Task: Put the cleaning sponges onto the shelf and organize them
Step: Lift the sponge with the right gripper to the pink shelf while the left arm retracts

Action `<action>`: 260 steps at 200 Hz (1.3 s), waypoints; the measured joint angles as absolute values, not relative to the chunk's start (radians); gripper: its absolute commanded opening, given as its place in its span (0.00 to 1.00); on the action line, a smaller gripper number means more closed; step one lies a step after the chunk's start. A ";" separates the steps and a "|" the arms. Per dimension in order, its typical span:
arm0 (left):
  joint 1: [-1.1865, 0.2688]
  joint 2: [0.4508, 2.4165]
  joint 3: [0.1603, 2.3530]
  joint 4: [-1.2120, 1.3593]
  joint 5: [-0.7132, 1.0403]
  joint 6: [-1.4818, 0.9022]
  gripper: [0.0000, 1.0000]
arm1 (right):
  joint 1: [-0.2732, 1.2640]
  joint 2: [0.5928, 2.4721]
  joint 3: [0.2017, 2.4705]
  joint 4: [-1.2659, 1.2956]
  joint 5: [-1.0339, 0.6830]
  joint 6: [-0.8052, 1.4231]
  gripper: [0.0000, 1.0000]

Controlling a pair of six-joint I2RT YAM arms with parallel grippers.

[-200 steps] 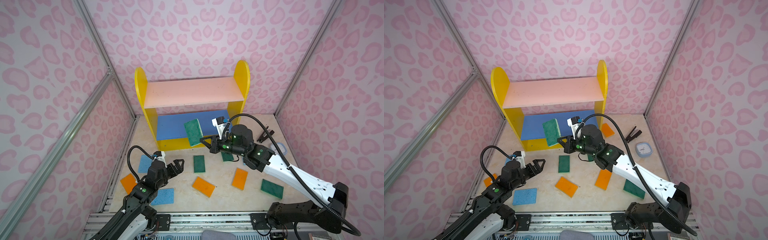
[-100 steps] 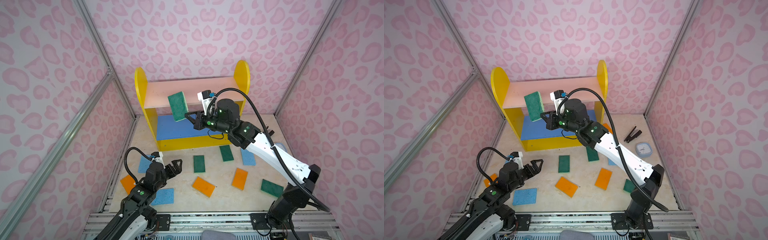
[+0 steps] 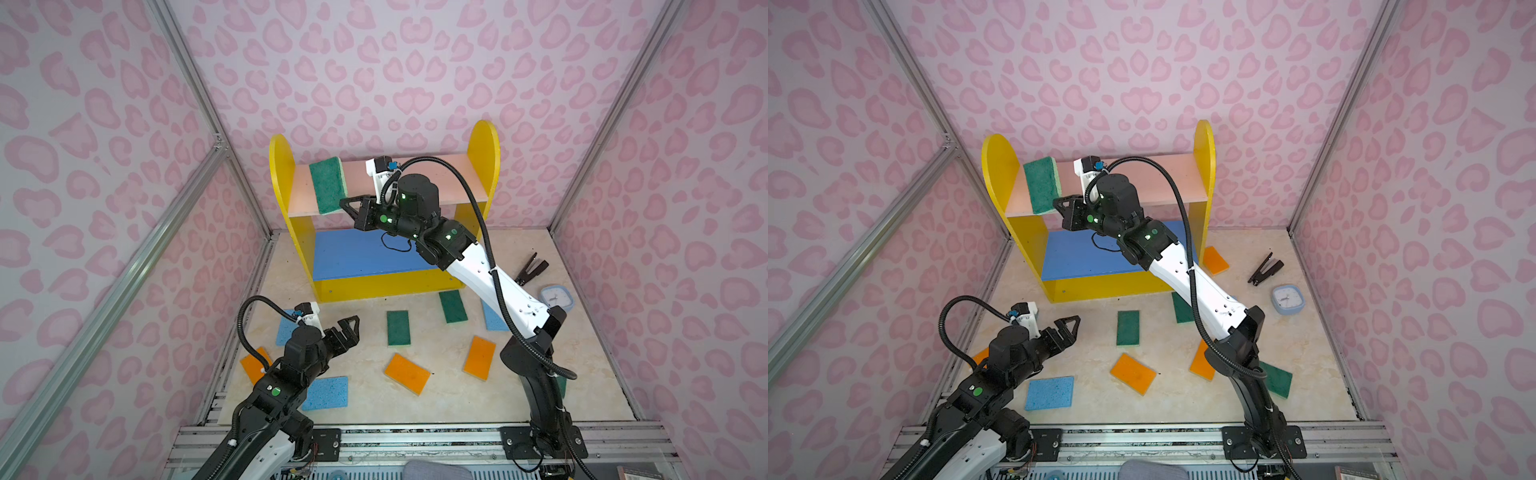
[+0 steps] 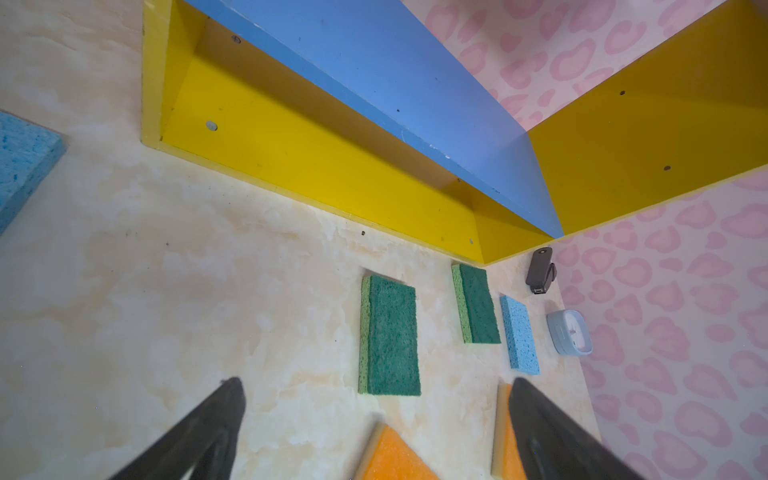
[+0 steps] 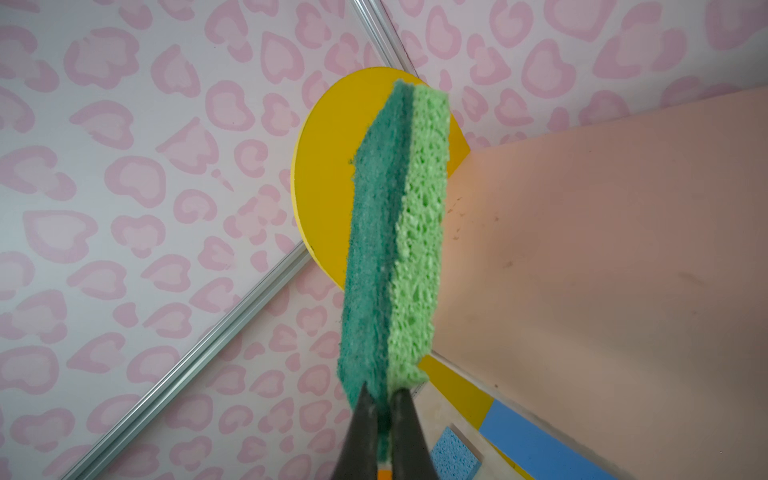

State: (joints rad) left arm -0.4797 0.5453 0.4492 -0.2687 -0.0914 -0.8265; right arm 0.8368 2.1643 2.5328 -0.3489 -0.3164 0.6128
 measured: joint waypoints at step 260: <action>-0.479 0.519 0.464 -0.320 -0.106 -0.811 0.99 | 0.862 2.404 2.687 -0.108 -0.333 0.857 0.19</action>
